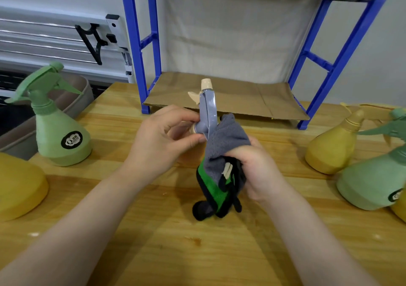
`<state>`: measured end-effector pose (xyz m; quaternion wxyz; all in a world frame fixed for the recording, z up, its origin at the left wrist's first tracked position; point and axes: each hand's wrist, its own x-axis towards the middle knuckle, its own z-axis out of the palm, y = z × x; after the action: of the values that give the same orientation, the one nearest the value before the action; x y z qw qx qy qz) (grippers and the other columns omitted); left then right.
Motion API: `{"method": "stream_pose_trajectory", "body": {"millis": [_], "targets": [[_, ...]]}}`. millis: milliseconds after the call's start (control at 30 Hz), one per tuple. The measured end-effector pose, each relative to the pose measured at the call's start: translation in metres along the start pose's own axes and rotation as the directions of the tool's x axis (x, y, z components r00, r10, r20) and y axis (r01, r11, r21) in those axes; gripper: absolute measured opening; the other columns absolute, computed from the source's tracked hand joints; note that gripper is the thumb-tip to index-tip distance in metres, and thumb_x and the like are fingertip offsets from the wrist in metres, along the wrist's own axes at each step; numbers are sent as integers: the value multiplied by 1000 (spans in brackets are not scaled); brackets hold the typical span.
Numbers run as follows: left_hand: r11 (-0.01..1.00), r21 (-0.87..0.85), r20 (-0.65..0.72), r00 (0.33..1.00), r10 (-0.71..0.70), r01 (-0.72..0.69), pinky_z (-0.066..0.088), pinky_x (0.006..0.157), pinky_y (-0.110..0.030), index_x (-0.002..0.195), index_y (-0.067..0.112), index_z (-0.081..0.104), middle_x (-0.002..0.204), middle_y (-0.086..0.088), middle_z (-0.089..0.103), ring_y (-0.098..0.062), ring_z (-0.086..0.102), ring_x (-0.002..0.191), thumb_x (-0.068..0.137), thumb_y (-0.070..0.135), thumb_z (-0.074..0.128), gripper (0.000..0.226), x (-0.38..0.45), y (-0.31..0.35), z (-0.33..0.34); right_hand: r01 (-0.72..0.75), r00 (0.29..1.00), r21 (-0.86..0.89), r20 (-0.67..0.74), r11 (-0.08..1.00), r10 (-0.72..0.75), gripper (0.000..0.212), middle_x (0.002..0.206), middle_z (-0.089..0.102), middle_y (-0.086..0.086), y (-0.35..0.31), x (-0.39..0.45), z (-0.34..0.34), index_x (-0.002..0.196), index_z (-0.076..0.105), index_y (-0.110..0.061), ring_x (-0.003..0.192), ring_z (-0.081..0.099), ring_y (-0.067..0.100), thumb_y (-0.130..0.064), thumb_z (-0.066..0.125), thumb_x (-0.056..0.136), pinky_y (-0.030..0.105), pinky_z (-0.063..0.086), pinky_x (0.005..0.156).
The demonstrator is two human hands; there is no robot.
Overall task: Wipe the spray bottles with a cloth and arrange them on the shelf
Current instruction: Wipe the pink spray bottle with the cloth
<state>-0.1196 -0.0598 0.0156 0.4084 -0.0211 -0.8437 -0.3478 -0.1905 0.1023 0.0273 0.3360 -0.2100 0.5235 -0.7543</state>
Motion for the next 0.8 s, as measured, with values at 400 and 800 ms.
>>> {"method": "stream_pose_trajectory", "body": {"millis": [400, 800], "targets": [[986, 19, -92, 982, -166, 169, 47, 86, -15, 103, 26, 69, 100, 19, 66, 9, 58, 97, 80, 30, 75, 24, 5, -7, -12, 121, 954, -992, 129, 47, 271, 15, 74, 54, -9, -21, -10, -8, 76, 50, -21, 65, 49, 6, -21, 53, 90, 24, 42, 59], [959, -188, -74, 970, -231, 213, 44, 76, -12, 108, 17, 70, 93, 12, 69, 3, 59, 84, 88, 19, 68, 20, 18, 36, -12, 135, 991, -990, 134, -29, 11, 54, 137, 48, -13, -22, -38, -38, 139, 40, -35, 126, 46, 13, -48, 59, 90, 29, 41, 100]]}}
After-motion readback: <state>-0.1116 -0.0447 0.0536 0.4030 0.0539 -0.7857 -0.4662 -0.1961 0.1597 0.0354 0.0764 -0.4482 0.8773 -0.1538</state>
